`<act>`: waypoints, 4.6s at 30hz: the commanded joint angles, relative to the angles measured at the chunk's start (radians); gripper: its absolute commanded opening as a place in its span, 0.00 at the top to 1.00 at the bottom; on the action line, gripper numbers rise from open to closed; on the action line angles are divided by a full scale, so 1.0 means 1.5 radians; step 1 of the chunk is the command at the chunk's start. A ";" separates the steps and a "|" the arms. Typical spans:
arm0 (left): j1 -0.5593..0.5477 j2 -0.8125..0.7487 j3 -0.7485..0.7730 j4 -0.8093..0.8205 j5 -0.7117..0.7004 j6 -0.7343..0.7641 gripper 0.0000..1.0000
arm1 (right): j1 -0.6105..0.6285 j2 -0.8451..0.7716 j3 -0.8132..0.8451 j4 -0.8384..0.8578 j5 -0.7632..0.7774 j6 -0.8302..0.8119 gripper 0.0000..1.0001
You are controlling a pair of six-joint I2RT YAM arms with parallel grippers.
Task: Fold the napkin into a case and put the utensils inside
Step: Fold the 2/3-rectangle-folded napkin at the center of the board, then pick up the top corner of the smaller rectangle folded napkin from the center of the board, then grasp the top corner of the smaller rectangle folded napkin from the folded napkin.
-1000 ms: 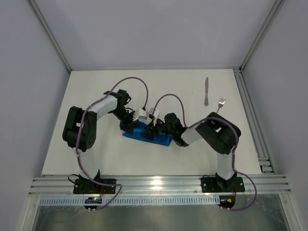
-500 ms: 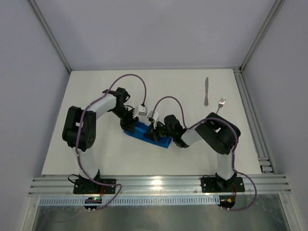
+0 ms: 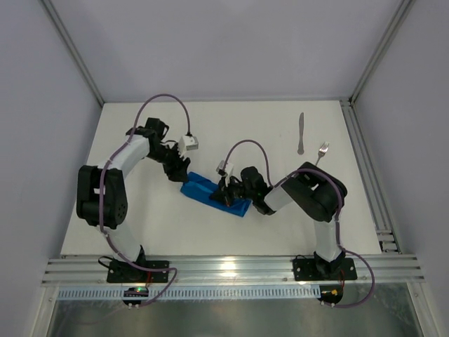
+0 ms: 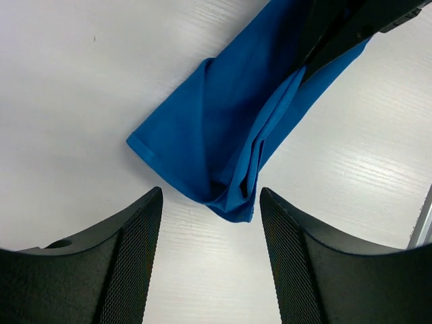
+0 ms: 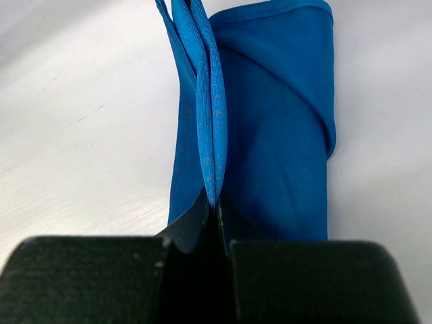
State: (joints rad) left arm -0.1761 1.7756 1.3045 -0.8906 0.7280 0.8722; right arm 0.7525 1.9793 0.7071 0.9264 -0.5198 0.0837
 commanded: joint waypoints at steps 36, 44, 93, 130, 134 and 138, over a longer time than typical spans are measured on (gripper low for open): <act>-0.027 0.037 -0.026 -0.020 0.019 0.086 1.00 | -0.013 0.006 0.101 -0.053 -0.012 -0.012 0.40; -0.027 0.043 -0.013 -0.055 0.039 0.110 1.00 | -0.012 0.052 0.145 -0.021 -0.013 0.019 0.37; -0.176 0.023 -0.097 0.257 -0.304 -0.195 0.51 | 0.002 0.070 0.103 0.013 -0.017 0.074 0.96; -0.173 -0.068 -0.164 0.299 -0.339 -0.231 0.90 | -0.071 0.067 0.137 -0.191 -0.006 0.337 0.95; -0.173 -0.076 -0.168 0.313 -0.331 -0.241 0.93 | -0.071 0.075 0.140 -0.193 -0.012 0.343 0.95; -0.174 -0.070 -0.158 0.298 -0.232 -0.220 0.59 | -0.071 0.084 0.143 -0.186 -0.025 0.335 0.95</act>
State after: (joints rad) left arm -0.4335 1.6970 1.0538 -0.4381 0.2691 0.5289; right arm 0.6506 2.0689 0.9112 0.6891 -0.5816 0.5884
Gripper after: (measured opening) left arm 0.310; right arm 0.050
